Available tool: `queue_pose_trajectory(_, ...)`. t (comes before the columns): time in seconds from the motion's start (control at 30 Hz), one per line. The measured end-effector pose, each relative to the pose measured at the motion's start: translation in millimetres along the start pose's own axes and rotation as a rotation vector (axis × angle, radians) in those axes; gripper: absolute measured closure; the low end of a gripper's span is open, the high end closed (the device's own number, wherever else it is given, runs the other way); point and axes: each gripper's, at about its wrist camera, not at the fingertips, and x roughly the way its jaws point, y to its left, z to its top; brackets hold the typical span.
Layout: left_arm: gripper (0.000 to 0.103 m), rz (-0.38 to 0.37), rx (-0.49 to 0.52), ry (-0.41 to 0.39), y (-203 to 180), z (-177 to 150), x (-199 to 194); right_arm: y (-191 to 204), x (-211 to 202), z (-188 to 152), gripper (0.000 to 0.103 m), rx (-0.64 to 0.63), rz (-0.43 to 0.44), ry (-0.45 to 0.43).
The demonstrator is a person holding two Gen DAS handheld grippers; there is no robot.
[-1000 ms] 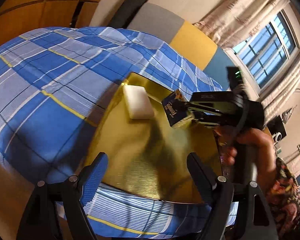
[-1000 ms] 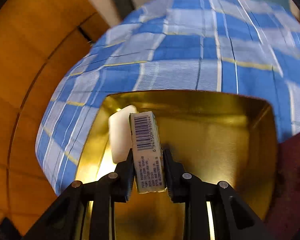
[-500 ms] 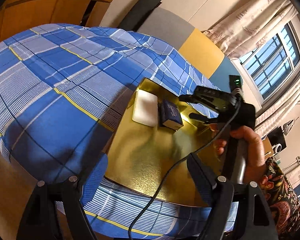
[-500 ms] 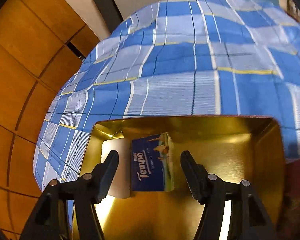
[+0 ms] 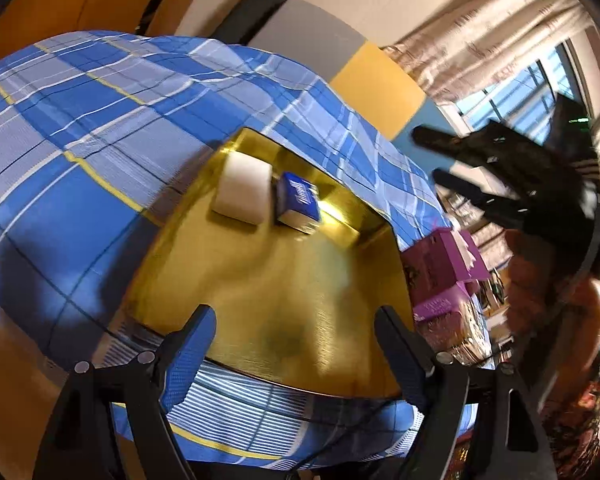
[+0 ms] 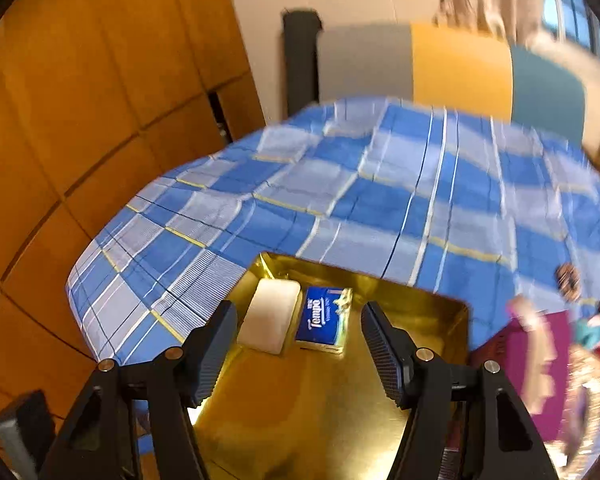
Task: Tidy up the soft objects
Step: 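Carry the tissue pack with the right tool into the gold tray and release it, then move the right tool back to the soft items and grasp the pink towel roll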
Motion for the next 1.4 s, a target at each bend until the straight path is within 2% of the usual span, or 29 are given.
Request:
queue_pose_trajectory(0.23, 0.018, -0.024, 0.088, 0.046, -32, -13, 12, -29, -78, -21, 0.033, -0.046, -0.076, -0.12)
queue_pose_trajectory(0.47, 0.018, -0.101, 0.162, 0.095, -67, -28, 23, -108, -126, -58, 0.032, 0.037, -0.205, -0.137)
queue_pose_trajectory(0.67, 0.018, -0.183, 0.261, 0.13, -109, -42, 26, -207, -151, -106, 0.03, 0.19, -0.344, -0.087)
queue_pose_trajectory(0.8, 0.018, -0.234, 0.331, 0.154, -142, -53, 30, -290, -158, -143, 0.03, 0.288, -0.47, -0.013)
queue_pose_trajectory(0.9, 0.018, -0.253, 0.352, 0.184, -160, -60, 38, -348, -156, -165, 0.029, 0.322, -0.515, 0.062)
queue_pose_trajectory(1.03, 0.018, -0.271, 0.377, 0.23, -183, -73, 48, -427, -149, -186, 0.029, 0.471, -0.483, 0.123)
queue_pose_trajectory(1.17, 0.018, -0.27, 0.418, 0.267, -204, -85, 57, -478, -132, -196, 0.029, 0.567, -0.419, 0.179)
queue_pose_trajectory(1.33, 0.018, -0.267, 0.446, 0.29, -222, -94, 61, -499, -109, -205, 0.029, 0.626, -0.347, 0.235)
queue_pose_trajectory(1.4, 0.018, -0.269, 0.45, 0.296, -227, -94, 65, -493, -103, -208, 0.028, 0.641, -0.276, 0.245)
